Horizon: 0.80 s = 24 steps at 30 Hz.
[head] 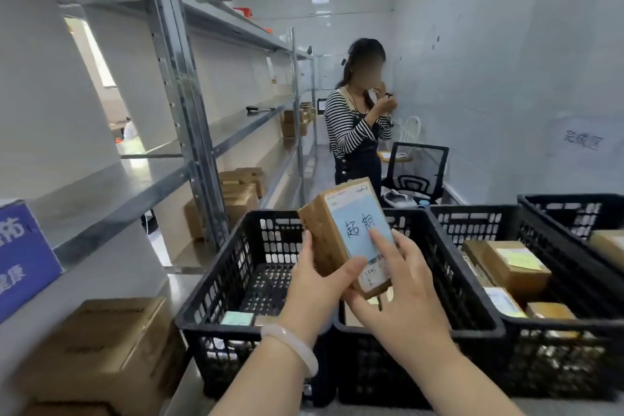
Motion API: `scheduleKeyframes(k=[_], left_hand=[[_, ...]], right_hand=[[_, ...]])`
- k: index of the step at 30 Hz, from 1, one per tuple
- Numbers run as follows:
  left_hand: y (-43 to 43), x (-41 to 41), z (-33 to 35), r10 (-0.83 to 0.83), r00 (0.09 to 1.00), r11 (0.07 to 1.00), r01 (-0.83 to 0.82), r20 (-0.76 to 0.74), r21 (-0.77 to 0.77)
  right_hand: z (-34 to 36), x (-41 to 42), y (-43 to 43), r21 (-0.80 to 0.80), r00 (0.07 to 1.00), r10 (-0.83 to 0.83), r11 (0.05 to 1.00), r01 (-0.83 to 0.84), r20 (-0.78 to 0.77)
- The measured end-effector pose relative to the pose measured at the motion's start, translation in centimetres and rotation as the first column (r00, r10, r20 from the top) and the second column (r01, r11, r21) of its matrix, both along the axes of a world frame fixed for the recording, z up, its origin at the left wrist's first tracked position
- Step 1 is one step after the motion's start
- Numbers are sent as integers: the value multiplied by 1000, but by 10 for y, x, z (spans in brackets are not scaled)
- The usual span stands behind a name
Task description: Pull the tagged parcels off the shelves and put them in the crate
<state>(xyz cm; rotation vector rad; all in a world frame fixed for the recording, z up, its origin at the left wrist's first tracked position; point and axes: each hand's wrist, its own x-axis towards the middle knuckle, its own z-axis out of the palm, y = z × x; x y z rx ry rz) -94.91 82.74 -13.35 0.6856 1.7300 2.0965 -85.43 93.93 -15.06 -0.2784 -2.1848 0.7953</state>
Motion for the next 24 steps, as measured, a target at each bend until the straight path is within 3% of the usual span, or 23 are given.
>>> scheduleKeyframes(k=[2,7,12,18,24], left_hand=[[14,17,-12,-72,994,997,70,84,32],[53,82,-28,-321,930,942,332,177,-38],[98,163,-23,-530,835,841,541,149,-35],[139,300,-16,-750,655,659,752,95,22],[146,468,-15,-878,464,472,880,115,56]], right_hand=[[-8,34,3,-33,999,-38,999,39,27],[-11,130,34,-308,984,-172,940,149,-50],[-10,228,49,-430,943,-327,861,272,-58],[-4,371,43,-474,788,-606,728,496,-107],[-2,538,4,-496,636,-770,575,651,-57]])
